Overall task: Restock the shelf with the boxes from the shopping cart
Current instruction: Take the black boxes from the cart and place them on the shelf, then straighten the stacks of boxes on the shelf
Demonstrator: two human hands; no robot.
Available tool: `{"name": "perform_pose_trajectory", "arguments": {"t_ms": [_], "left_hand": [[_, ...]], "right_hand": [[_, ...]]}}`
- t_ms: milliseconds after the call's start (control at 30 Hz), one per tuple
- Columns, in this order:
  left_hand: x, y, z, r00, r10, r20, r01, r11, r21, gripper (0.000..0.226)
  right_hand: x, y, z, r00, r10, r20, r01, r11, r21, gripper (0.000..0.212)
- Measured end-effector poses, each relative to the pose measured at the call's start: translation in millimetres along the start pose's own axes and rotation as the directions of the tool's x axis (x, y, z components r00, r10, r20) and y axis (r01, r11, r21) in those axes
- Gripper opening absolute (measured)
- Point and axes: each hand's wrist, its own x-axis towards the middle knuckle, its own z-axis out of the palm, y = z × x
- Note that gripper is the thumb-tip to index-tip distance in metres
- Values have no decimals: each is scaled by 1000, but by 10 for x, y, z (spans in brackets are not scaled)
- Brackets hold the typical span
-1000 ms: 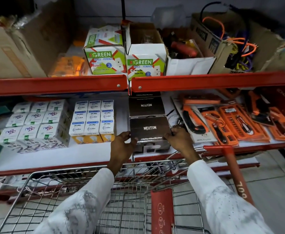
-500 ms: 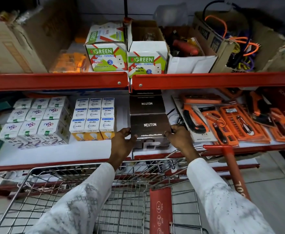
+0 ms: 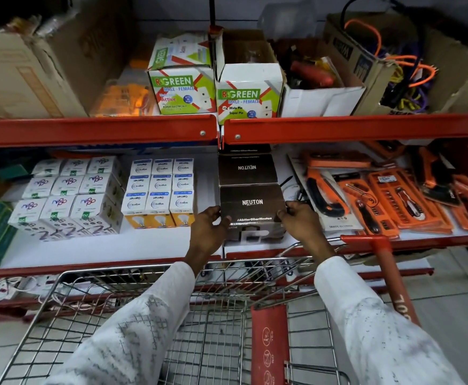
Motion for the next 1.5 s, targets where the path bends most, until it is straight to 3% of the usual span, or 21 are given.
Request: {"name": "perform_pose_trajectory", "arguments": {"t_ms": [267,367,467,533,733,833,933,1100,1267,1500], "left_hand": [[-52,62,-35,1000,-26,-1,26,1000,-16,38],[-116,67,-227,999,-38,-39,39,999,9,53],[-242,-22,-630,989,35,-143,-27,998,59,48],[-320,-145,-952,972,65,-227,-51,996,67,43],[-159,-526,-1714,914,45,-404,29,984,174,45],[46,-594,-1924,913,103,-394,11,961,276,48],[204,-564,-2007,920,156,-359,-22,936,351,38],[434,-606,-2027,932,221,-287,-66,883,465,33],[555,-629,-1988,940,232,-252,-70,850,522,32],[661,-742,-1961,943,221,-250,-71,866,495,29]], "right_hand": [[51,41,39,1000,13,4,-13,1000,6,29],[-55,-34,98,981,-44,-191,51,998,34,49],[-304,-267,254,890,-209,-406,270,958,100,46],[-476,-462,431,853,-287,-435,381,913,145,44],[-640,-904,1226,904,-345,-254,395,901,182,39],[-580,-1057,1599,948,-272,-166,294,948,122,41],[-487,-1183,1842,976,-184,-118,195,977,87,45],[-307,-1317,2002,987,-89,-137,82,995,-58,44],[-113,-1258,2067,994,9,-113,-11,1000,-12,46],[77,-1131,2112,999,24,-46,-23,1000,7,28]]}}
